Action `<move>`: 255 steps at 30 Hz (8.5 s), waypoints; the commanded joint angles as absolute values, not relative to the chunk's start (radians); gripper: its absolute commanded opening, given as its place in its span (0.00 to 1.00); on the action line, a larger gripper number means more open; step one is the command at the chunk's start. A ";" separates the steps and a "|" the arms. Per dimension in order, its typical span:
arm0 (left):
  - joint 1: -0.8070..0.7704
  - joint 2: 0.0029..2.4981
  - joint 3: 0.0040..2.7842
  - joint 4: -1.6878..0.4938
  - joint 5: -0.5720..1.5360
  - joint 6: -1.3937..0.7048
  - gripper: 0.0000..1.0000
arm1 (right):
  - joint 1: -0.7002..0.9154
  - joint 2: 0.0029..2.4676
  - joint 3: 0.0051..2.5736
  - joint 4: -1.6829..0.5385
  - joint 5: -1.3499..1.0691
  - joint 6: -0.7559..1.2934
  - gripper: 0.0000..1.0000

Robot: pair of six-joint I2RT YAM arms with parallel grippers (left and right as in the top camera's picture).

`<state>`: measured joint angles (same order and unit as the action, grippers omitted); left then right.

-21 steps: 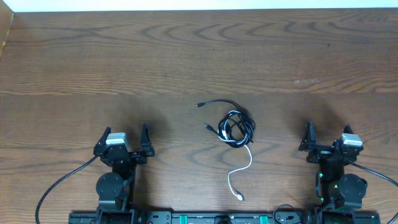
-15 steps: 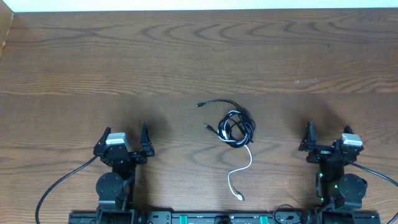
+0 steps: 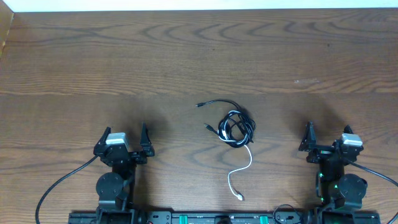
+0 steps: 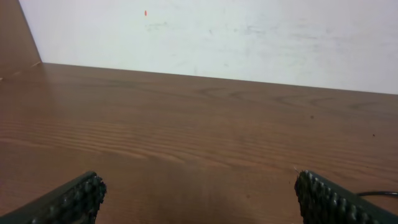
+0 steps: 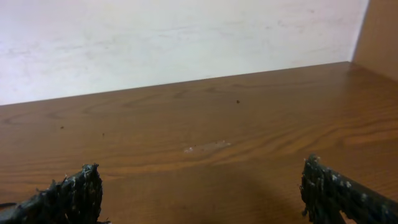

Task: Untangle cables

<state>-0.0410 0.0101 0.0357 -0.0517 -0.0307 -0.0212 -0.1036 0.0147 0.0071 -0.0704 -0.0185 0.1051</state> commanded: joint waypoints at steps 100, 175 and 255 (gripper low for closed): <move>-0.044 0.645 0.835 -0.606 0.365 -0.205 0.98 | -0.112 0.006 0.006 -0.075 -0.013 0.096 0.99; -0.697 1.792 1.280 -0.566 0.523 -1.001 0.87 | -0.112 0.006 0.006 -0.075 -0.013 0.096 0.99; -0.571 1.620 1.267 -0.628 0.276 -1.659 0.77 | -0.110 0.006 0.006 -0.070 -0.099 0.658 0.99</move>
<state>-0.5491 1.6321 1.2621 -0.6250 0.4473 -1.5604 -0.1036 0.0120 0.0071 -0.0681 -0.0544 0.3698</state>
